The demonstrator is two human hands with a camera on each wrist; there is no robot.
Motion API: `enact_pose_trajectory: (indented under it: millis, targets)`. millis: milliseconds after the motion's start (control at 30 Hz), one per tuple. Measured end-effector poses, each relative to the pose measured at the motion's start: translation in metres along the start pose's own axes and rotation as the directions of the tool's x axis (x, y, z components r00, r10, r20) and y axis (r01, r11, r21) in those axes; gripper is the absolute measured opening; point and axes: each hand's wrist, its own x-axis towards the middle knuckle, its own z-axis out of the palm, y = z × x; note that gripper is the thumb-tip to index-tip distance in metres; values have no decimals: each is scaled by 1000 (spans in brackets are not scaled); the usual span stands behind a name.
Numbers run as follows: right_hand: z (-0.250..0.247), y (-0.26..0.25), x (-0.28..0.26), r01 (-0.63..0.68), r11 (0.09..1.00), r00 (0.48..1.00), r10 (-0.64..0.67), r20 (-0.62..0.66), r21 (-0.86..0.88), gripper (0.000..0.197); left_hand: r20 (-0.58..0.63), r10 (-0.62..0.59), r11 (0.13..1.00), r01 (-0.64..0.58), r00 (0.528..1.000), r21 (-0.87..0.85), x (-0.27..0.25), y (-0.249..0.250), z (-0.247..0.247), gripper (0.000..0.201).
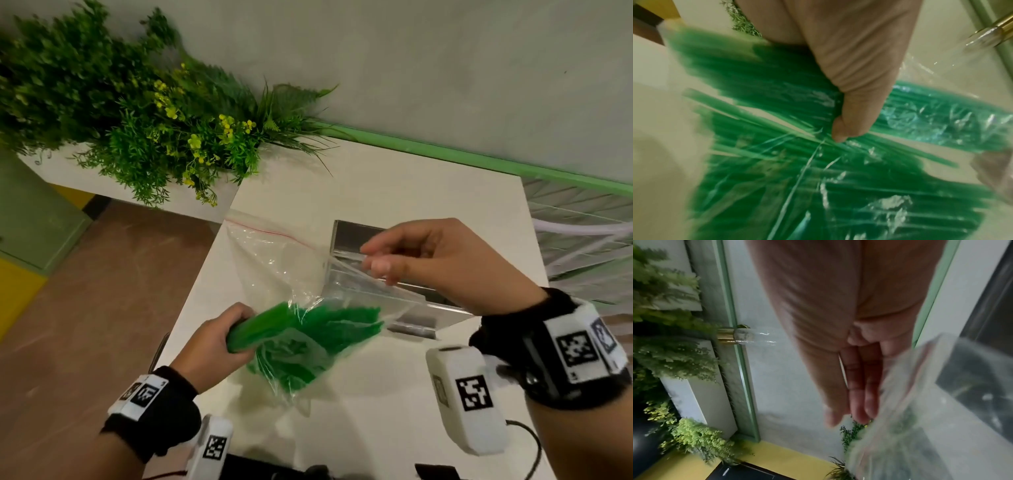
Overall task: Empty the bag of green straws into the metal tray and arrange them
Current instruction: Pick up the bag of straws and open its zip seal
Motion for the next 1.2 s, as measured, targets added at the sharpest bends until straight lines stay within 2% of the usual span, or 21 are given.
enact_pose_trajectory:
  millis: [67, 133, 200, 267, 367, 500, 633, 700, 733, 800, 833, 866, 900, 933, 966, 1000, 1100, 1200]
  targets:
    - [1, 8, -3, -10, 981, 1000, 15, 24, -193, 23, 59, 11, 1000, -10, 998, -8, 4, 4, -1, 48]
    - [1, 22, -2, -50, 885, 999, 44, -23, -462, 19, 111, 42, 999, -43, 993, 8, 8, 7, -3, 49]
    - [3, 35, -1, -88, 830, 996, 60, -68, -551, 14, 118, 75, 996, -80, 990, 37, 12, 7, -5, 50]
    - [5, 46, -3, -101, 863, 995, 83, -60, -495, 8, 99, 80, 992, -88, 992, 86, 17, 3, -7, 51]
    - [7, 50, -12, -150, 946, 988, 153, -12, -288, 31, 83, 46, 992, -55, 995, 115, 22, -2, -8, 50]
    - [8, 58, -19, -158, 943, 987, 150, -49, -293, 17, 75, 23, 988, -34, 997, 153, 26, -2, -3, 64]
    - [10, 70, -25, -197, 979, 979, 199, -49, 55, 23, -4, 19, 979, -18, 1000, 205, 32, 1, 5, 72]
    - [11, 77, -25, -185, 982, 978, 187, -91, 35, 21, -62, 31, 967, -14, 998, 254, 30, 17, 6, 76]
    - [12, 79, -24, -170, 985, 978, 170, -124, 11, 19, -126, 75, 965, -41, 989, 259, 28, 31, 4, 75]
    - [16, 79, -21, -135, 991, 975, 132, -182, -3, 15, -305, 234, 969, -197, 923, 148, 25, 67, 1, 43]
    - [19, 79, -19, -119, 993, 973, 118, -199, 9, 13, -331, 243, 969, -245, 912, 37, 24, 89, 0, 21]
    - [23, 77, -18, -107, 994, 972, 109, -209, 19, 11, -246, 193, 970, -222, 950, -98, 26, 108, 0, 13]
    - [28, 75, -16, -100, 995, 972, 104, -213, 29, 9, -66, 103, 966, -116, 992, -231, 28, 124, 3, 28]
    - [31, 73, -15, -92, 995, 972, 97, -214, 32, 6, 132, 13, 953, 27, 991, -303, 31, 137, 9, 41]
    - [35, 71, -14, -77, 997, 974, 82, -212, 28, 4, 257, -49, 939, 132, 965, -317, 34, 147, 16, 47]
    - [40, 69, -11, -55, 998, 980, 54, -194, -1, 5, 282, -89, 933, 180, 955, -313, 35, 152, 23, 50]
    - [46, 72, -9, -6, 989, 982, -22, -185, -150, 19, 230, -78, 960, 135, 970, -246, 42, 153, 43, 50]
    - [46, 75, -9, -5, 990, 980, -23, -197, -141, 16, 251, -71, 935, 152, 965, -322, 45, 142, 48, 32]
